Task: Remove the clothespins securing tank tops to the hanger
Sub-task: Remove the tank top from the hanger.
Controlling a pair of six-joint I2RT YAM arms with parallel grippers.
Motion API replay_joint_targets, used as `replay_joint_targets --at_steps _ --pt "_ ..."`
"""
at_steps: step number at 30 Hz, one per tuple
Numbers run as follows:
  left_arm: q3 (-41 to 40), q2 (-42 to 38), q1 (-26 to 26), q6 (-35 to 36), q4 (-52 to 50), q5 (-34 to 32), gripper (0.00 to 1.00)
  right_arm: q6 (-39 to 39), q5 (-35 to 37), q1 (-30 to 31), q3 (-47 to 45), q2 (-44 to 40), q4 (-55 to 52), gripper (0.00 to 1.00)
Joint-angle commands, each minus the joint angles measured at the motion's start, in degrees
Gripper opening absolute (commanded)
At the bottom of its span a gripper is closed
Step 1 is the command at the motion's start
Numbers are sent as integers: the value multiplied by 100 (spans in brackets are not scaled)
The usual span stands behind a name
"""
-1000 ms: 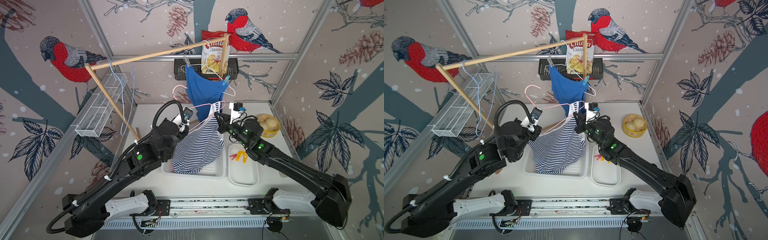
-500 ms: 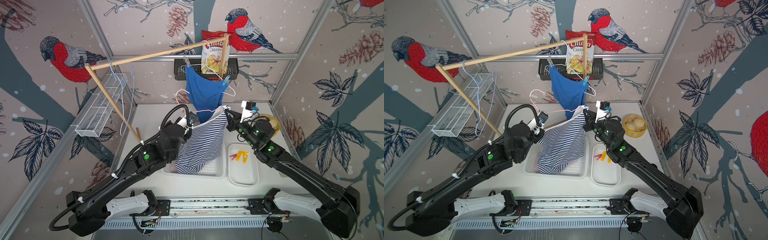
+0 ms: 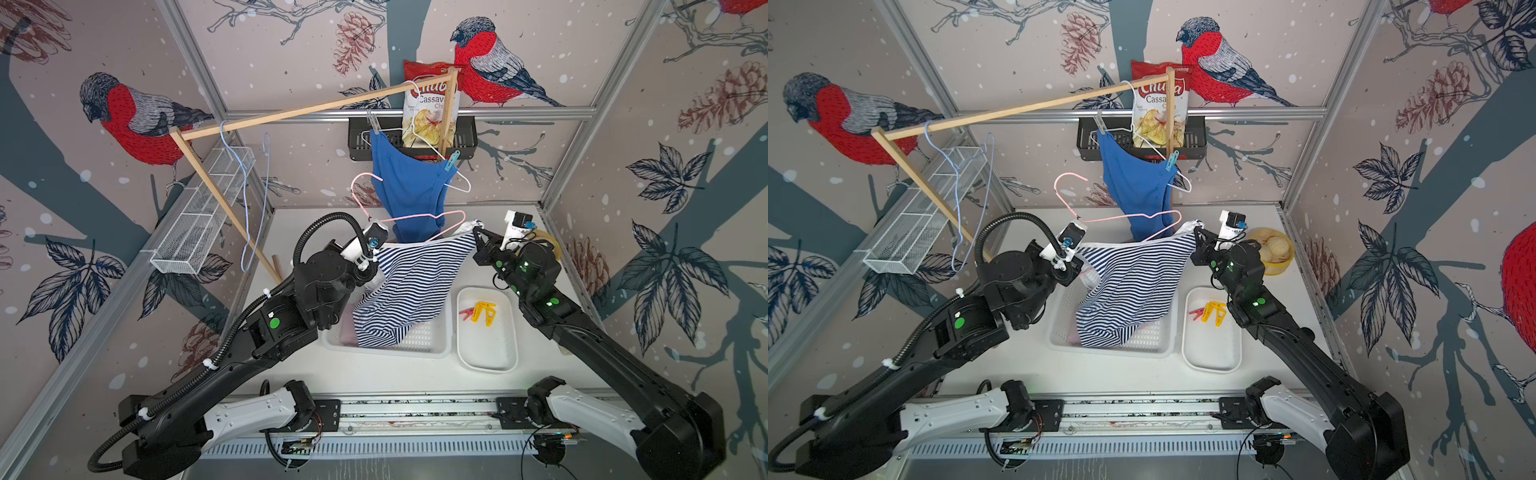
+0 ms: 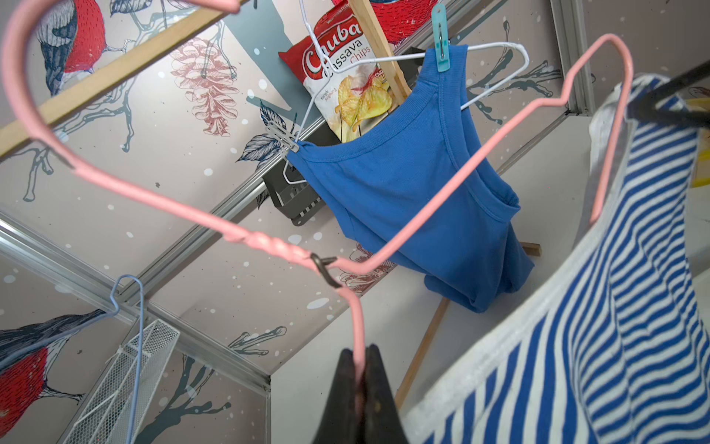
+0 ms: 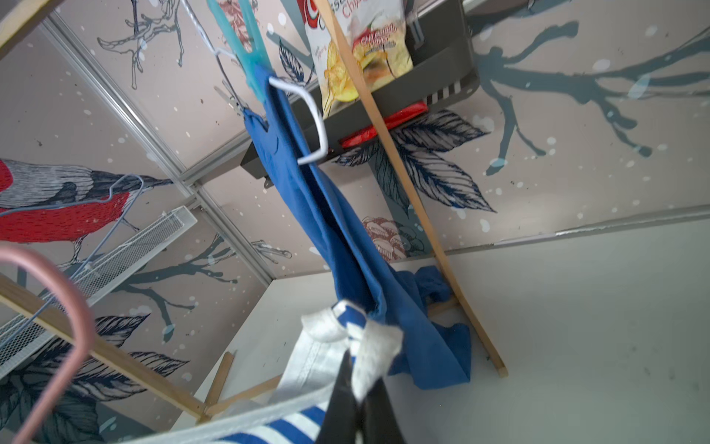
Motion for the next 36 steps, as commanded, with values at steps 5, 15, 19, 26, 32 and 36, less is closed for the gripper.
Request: replay_joint_targets --at_steps 5,15,19,26,32,36 --pt "776 527 -8 233 -71 -58 3 105 -223 785 -881 -77 1049 0" --pt "1061 1125 -4 48 -333 276 3 929 -650 1454 -1988 701 3012 29" --pt "966 1242 -3 5 -346 306 3 817 -589 1607 -1792 1069 2868 30" --pt "895 1490 37 74 -377 -53 4 204 278 1682 -1792 785 1789 70" --pt "1183 1606 382 -488 -612 475 4 -343 908 2095 -2321 121 1765 76" --pt "1353 1699 488 -594 -753 615 4 -752 1467 2408 -2746 -503 2074 76"
